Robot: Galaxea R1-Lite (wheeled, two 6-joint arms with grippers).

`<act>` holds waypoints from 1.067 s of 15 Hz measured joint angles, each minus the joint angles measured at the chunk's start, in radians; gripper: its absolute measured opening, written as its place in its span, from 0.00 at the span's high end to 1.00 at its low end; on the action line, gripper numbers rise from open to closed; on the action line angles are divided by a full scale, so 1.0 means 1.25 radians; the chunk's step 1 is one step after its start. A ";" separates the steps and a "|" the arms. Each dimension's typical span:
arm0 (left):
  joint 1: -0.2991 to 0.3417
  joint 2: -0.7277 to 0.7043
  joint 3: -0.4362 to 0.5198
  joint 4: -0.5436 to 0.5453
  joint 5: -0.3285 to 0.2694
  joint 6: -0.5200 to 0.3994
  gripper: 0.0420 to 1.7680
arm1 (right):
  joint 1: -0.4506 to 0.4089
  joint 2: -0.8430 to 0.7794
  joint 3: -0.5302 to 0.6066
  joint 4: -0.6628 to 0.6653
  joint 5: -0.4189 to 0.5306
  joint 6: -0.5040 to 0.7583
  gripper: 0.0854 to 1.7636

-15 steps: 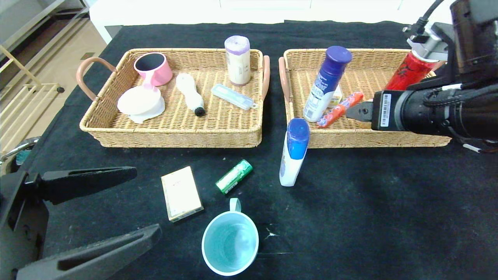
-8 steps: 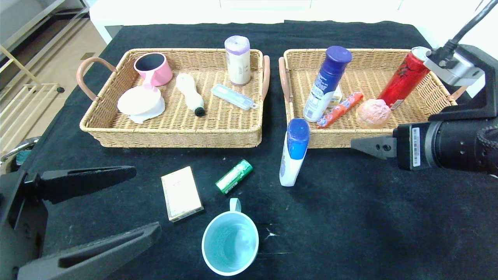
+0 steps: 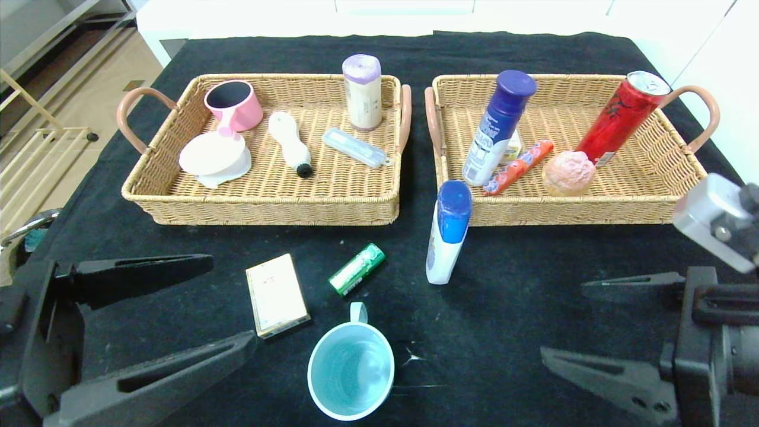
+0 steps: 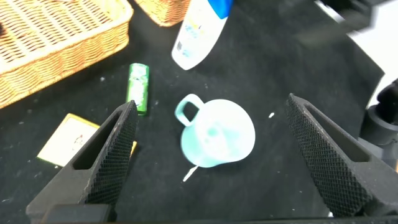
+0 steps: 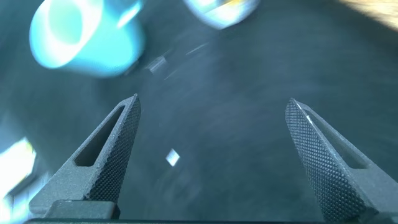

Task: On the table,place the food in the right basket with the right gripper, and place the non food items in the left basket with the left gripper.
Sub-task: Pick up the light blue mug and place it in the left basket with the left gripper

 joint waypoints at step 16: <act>-0.001 0.049 -0.001 0.003 0.059 0.026 0.03 | -0.168 -0.028 0.289 -0.391 0.337 -0.206 0.04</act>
